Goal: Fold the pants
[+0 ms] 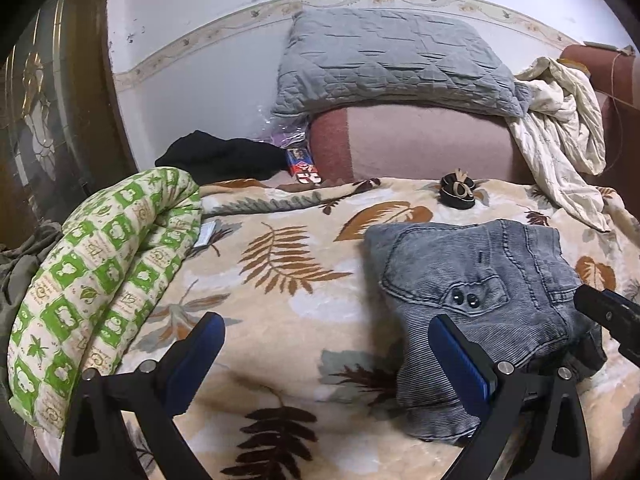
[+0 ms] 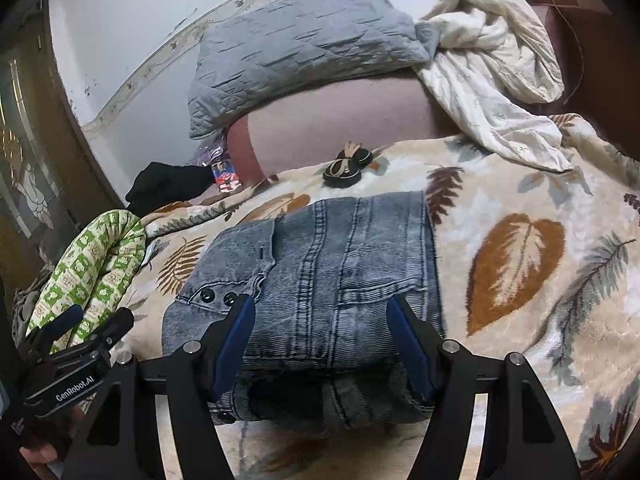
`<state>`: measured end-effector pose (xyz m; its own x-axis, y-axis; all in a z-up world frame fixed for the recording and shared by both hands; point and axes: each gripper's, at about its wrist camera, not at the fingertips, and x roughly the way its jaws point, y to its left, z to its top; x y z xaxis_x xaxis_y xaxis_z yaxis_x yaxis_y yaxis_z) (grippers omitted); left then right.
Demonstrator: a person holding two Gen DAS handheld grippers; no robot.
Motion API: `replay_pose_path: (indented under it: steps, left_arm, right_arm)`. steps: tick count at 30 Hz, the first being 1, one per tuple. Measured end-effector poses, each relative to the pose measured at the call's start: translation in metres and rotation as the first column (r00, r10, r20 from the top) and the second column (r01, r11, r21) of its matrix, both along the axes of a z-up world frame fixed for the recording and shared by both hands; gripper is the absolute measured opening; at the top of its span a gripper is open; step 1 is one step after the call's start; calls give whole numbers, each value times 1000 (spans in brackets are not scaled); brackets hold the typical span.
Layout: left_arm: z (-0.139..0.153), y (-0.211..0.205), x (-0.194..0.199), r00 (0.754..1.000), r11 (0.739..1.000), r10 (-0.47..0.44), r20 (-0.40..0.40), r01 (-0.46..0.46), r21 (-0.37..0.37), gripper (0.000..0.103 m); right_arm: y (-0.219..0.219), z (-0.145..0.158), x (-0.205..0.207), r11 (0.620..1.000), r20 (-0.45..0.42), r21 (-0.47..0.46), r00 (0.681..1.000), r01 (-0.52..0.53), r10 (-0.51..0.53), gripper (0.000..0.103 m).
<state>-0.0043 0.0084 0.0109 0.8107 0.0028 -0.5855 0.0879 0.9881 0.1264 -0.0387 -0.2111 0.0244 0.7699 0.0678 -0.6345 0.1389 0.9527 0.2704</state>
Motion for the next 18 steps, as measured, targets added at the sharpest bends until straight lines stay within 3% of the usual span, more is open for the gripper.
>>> replay_pose_path:
  steps: [18]
  left_arm:
    - [0, 1, -4, 1000, 1000, -8, 2, 8, 9, 103]
  right_arm:
    - [23, -3, 1, 996, 4, -74, 999, -53, 53, 69]
